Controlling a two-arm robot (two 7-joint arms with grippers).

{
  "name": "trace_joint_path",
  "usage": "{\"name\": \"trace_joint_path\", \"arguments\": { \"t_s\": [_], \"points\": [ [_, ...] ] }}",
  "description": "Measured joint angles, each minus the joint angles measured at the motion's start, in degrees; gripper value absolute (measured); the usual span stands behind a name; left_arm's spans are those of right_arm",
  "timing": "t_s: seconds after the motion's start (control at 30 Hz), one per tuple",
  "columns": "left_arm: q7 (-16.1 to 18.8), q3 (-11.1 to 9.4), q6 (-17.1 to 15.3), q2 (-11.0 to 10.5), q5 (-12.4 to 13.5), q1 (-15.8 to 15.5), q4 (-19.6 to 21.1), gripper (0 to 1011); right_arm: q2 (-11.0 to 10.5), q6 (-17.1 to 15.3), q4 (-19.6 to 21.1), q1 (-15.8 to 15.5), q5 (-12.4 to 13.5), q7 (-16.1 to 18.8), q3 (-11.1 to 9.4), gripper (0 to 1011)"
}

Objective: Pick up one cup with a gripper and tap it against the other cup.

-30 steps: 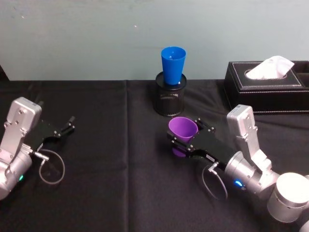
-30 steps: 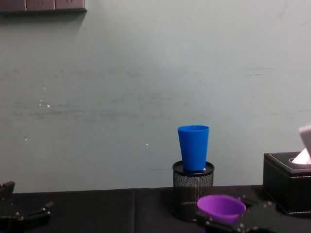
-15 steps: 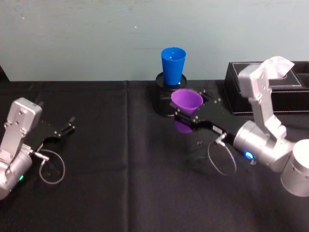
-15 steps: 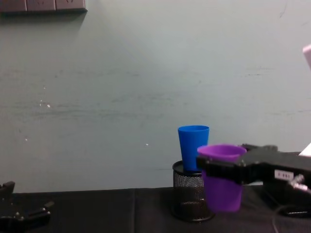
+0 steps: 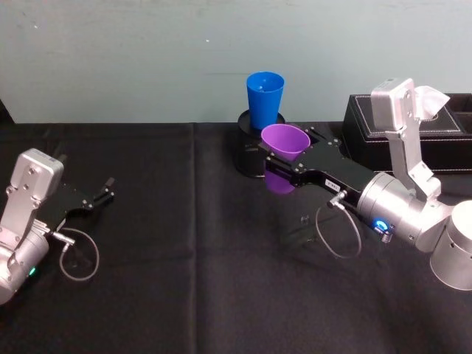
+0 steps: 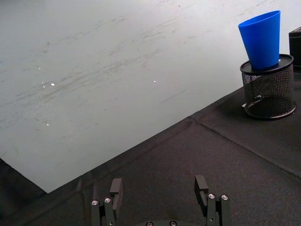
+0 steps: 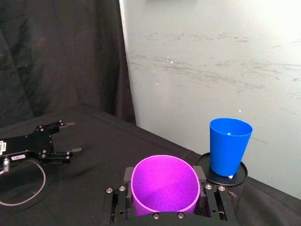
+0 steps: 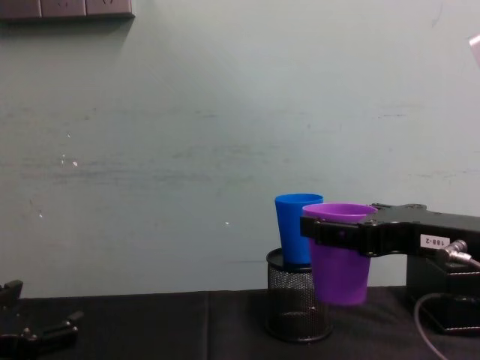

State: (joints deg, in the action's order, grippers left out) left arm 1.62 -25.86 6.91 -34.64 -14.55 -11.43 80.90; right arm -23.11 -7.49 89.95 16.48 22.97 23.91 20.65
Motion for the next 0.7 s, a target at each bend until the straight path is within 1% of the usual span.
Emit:
{"name": "trace_joint_path", "arguments": {
  "t_s": [0.7],
  "points": [
    [0.0,0.0,0.0,0.0,0.0,0.0,0.0,1000,0.09,-0.11,0.07,-0.03,-0.05,0.01,-0.14,751]
  ]
}}
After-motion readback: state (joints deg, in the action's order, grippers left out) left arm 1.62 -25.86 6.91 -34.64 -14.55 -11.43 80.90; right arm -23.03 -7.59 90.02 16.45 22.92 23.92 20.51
